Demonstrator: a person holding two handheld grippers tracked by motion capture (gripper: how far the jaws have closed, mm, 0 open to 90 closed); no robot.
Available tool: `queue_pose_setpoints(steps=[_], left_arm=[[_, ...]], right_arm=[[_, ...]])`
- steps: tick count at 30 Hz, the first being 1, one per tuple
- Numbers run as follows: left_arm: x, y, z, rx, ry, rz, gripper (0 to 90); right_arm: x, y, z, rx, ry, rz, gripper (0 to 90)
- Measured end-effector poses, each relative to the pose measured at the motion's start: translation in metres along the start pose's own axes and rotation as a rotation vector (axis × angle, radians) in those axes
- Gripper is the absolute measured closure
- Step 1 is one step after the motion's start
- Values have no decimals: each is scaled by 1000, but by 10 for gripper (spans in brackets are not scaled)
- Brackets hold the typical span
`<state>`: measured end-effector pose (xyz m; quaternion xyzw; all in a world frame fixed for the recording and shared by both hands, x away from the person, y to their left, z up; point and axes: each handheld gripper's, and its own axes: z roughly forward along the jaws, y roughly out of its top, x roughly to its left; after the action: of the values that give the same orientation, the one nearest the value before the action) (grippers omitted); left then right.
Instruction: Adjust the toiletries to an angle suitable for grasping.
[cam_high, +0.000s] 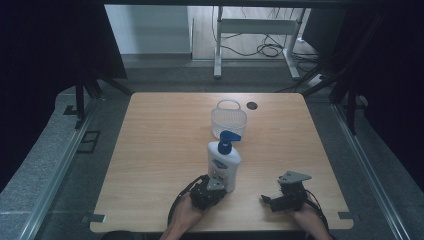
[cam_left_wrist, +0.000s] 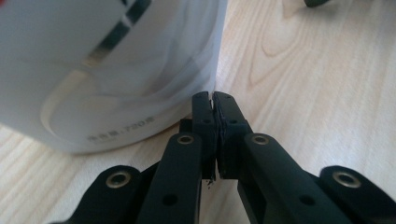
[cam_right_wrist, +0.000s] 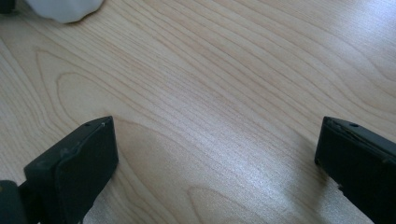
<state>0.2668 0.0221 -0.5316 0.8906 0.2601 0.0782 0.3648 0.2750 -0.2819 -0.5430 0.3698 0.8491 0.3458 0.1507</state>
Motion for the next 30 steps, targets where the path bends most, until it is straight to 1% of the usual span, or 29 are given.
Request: queue_pose_setpoints(steps=[4, 7, 11, 14, 15, 16, 18, 21, 23, 24, 26, 27, 28, 29, 30], left_arm=[[3, -1, 2, 6, 2, -4, 870], [3, -1, 1, 0, 4, -10, 865], [3, -1, -5, -10, 0, -15, 856], [5, -3, -12, -7, -4, -17, 849], [5, -4, -13, -14, -5, -27, 842], [6, -7, -17, -5, -7, -27, 829], [7, -8, -19, -3, -8, -30, 820], [9, -13, -23, 8, 7, -31, 783], [11, -17, -26, 6, 9, -36, 750], [12, -19, -27, 2, 7, -42, 731], [12, -22, -30, 7, 10, -35, 688], [11, -23, -31, 7, 15, -37, 688], [11, -25, -32, 15, 21, -32, 656], [11, -27, -33, 16, 22, -38, 656], [11, -30, -34, 26, 30, -36, 624]], right_arm=[[0, 0, 0, 0, 0, 0, 0], [0, 0, 0, 0, 0, 0, 0], [0, 0, 0, 0, 0, 0, 0], [0, 0, 0, 0, 0, 0, 0], [0, 0, 0, 0, 0, 0, 0], [0, 0, 0, 0, 0, 0, 0], [0, 0, 0, 0, 0, 0, 0], [0, 0, 0, -4, 6, -4, 0], [0, 0, -1, -3, 13, -11, 10], [0, 0, -1, -3, 18, -14, 27], [1, 1, -2, -11, 34, -20, 70], [1, 1, -2, -11, 34, -20, 70], [2, 2, -4, -21, 41, -22, 74], [2, 2, -4, -21, 41, -22, 74], [4, 4, -6, -37, 40, -28, 74]])
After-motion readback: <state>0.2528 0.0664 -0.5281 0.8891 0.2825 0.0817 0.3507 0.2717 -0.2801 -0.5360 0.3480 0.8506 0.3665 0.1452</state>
